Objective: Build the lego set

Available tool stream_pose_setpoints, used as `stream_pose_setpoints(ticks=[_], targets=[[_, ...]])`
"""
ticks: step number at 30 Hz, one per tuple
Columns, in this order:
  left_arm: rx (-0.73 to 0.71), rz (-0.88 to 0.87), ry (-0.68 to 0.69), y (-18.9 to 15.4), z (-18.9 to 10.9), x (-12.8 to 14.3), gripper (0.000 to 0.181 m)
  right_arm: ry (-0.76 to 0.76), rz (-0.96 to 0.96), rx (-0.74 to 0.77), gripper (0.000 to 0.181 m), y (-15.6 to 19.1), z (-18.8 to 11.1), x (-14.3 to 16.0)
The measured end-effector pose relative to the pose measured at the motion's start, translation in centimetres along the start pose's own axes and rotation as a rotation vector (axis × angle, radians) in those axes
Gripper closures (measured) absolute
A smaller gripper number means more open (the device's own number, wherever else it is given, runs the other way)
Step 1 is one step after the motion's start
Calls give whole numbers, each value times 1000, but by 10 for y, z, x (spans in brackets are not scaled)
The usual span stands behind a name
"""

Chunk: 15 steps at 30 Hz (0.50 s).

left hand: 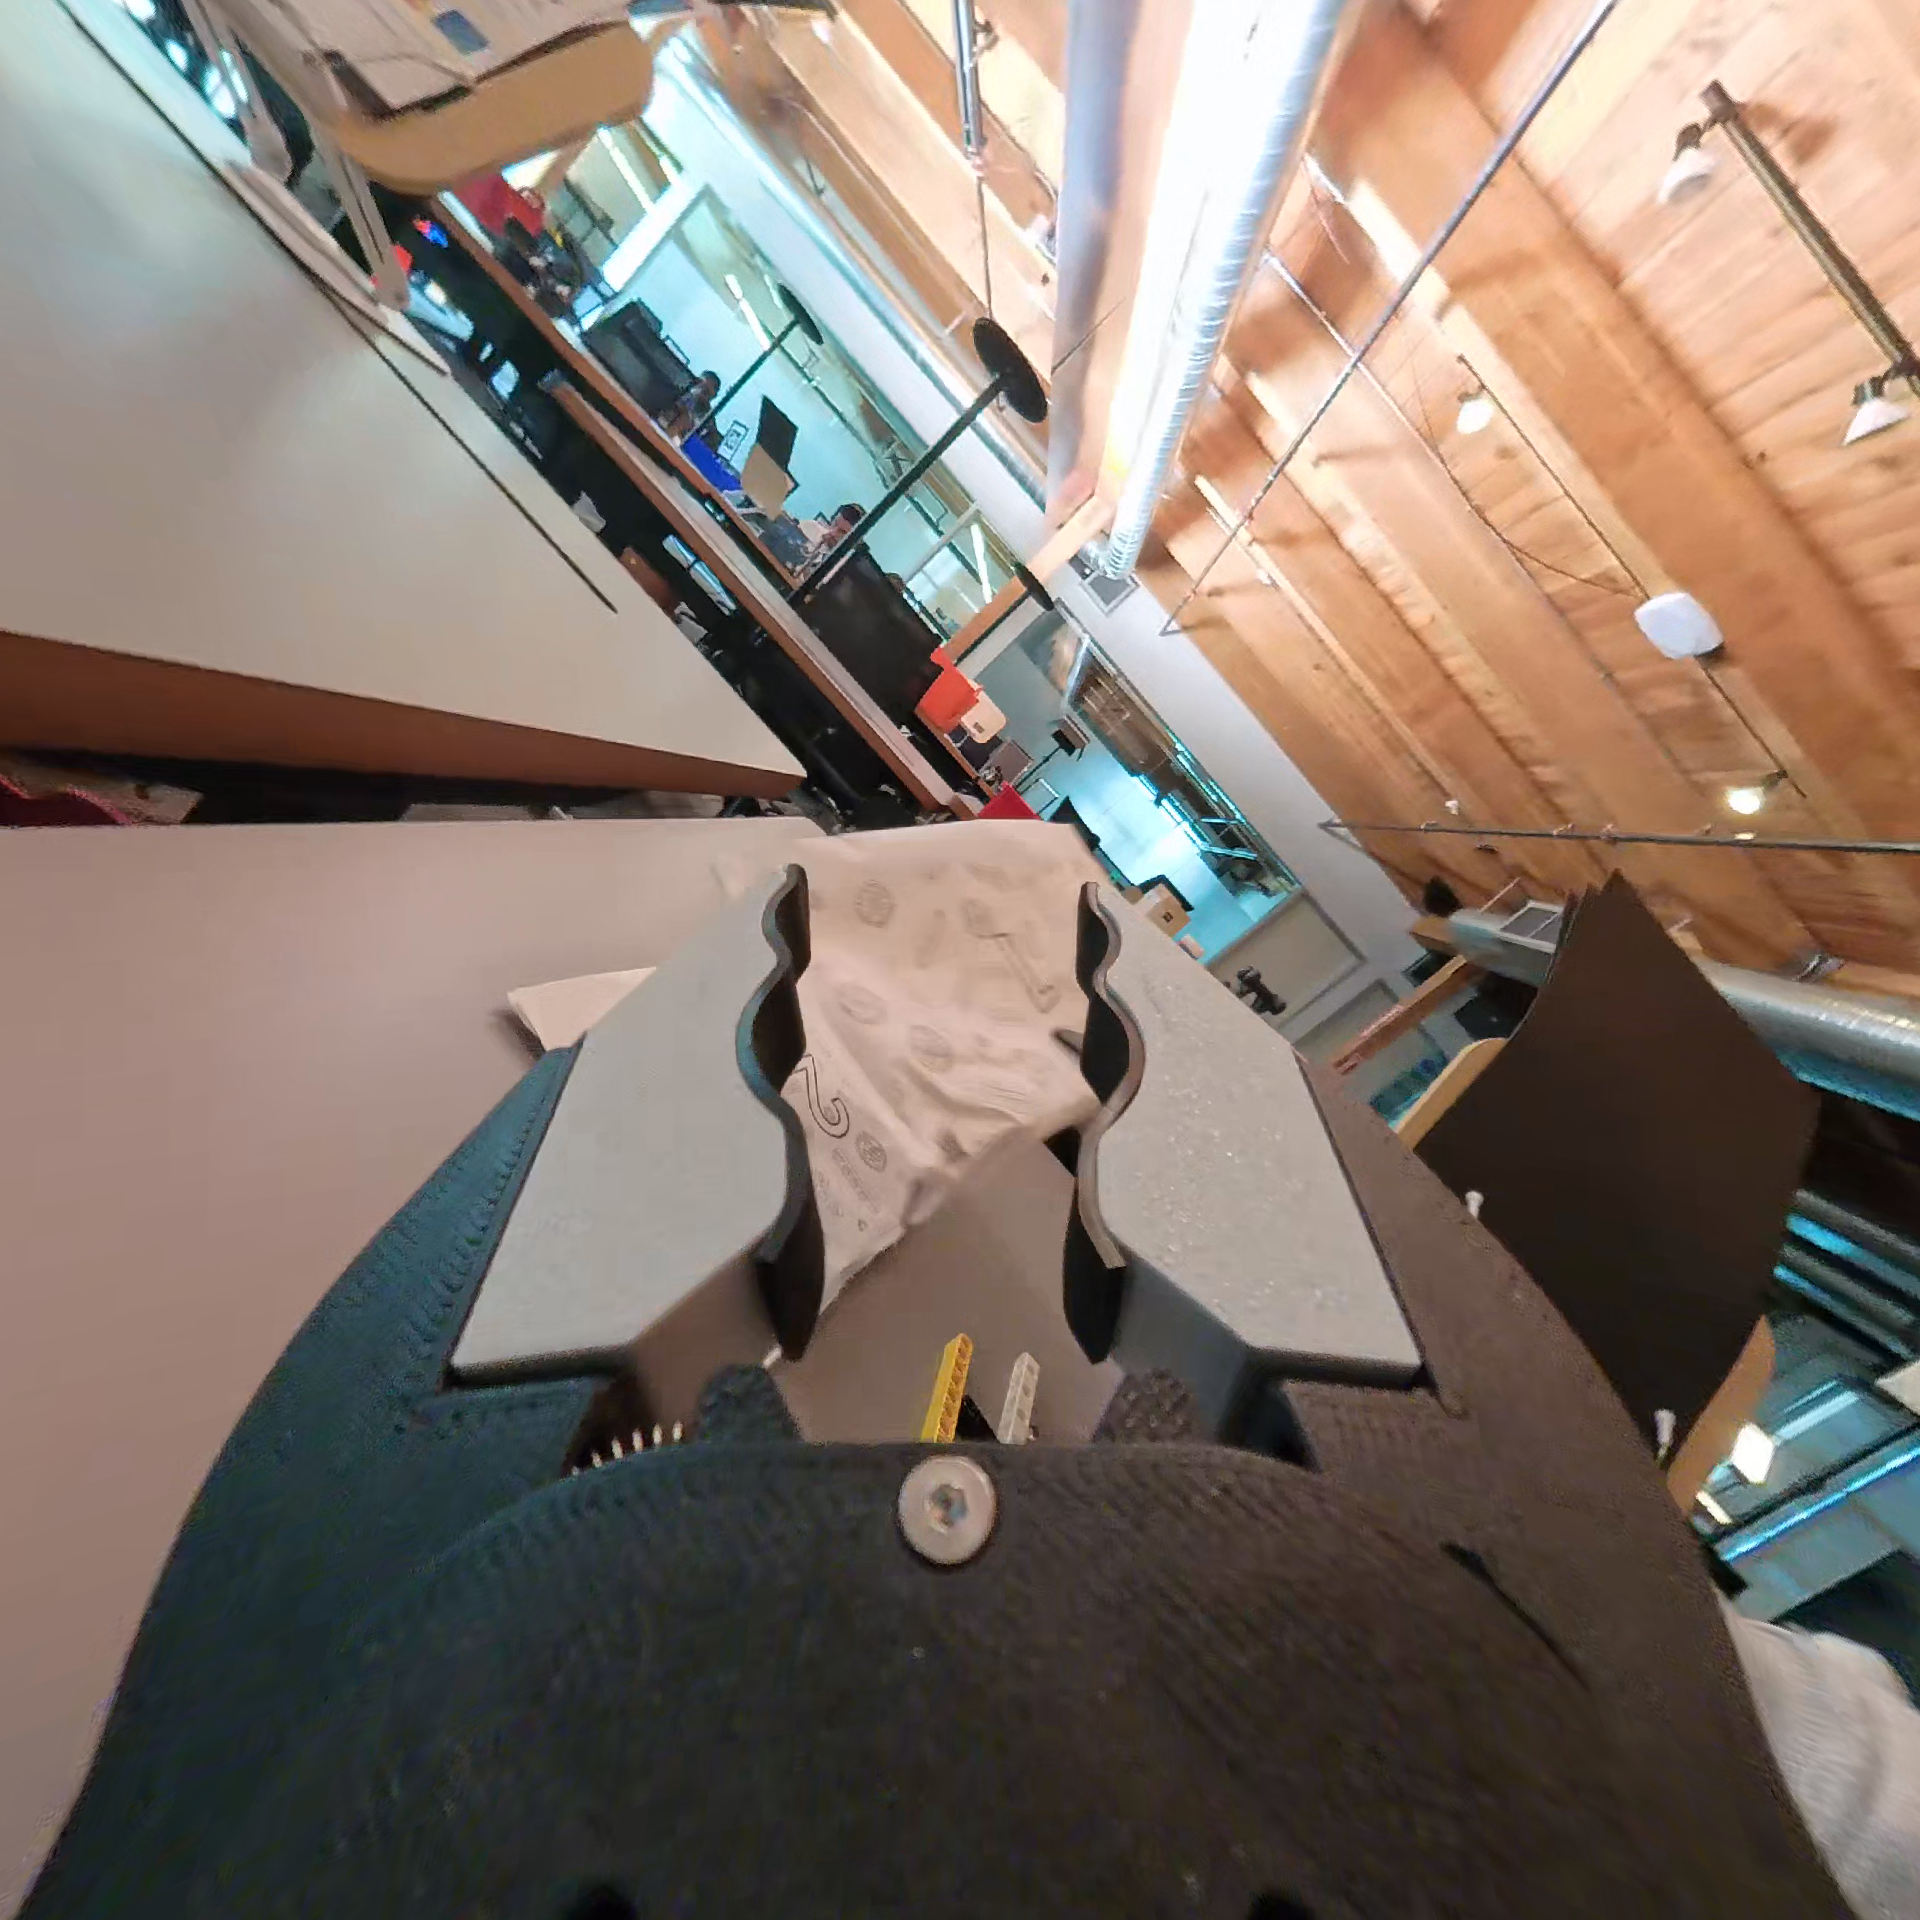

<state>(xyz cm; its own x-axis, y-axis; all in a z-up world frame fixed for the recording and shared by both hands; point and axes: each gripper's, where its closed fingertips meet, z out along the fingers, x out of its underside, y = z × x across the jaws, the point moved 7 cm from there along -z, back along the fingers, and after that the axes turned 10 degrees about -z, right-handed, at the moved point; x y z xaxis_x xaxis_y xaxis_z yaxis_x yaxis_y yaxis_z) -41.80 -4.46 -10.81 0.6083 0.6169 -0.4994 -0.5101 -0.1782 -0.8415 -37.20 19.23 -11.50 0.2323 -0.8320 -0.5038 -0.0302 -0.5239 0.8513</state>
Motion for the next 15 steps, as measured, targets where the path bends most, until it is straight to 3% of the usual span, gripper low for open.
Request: stream_pose_setpoints(ticks=[5,10,15], targets=[[-7,-32,5,5,3,-2,133,61,24,91,173,-22,29,16],[-3,-17,15,3,4,2,134,95,-50,195,124,-27,22,16],[0,-11,22,1,4,4,136,109,-153,246,125,-19,-5,10]])
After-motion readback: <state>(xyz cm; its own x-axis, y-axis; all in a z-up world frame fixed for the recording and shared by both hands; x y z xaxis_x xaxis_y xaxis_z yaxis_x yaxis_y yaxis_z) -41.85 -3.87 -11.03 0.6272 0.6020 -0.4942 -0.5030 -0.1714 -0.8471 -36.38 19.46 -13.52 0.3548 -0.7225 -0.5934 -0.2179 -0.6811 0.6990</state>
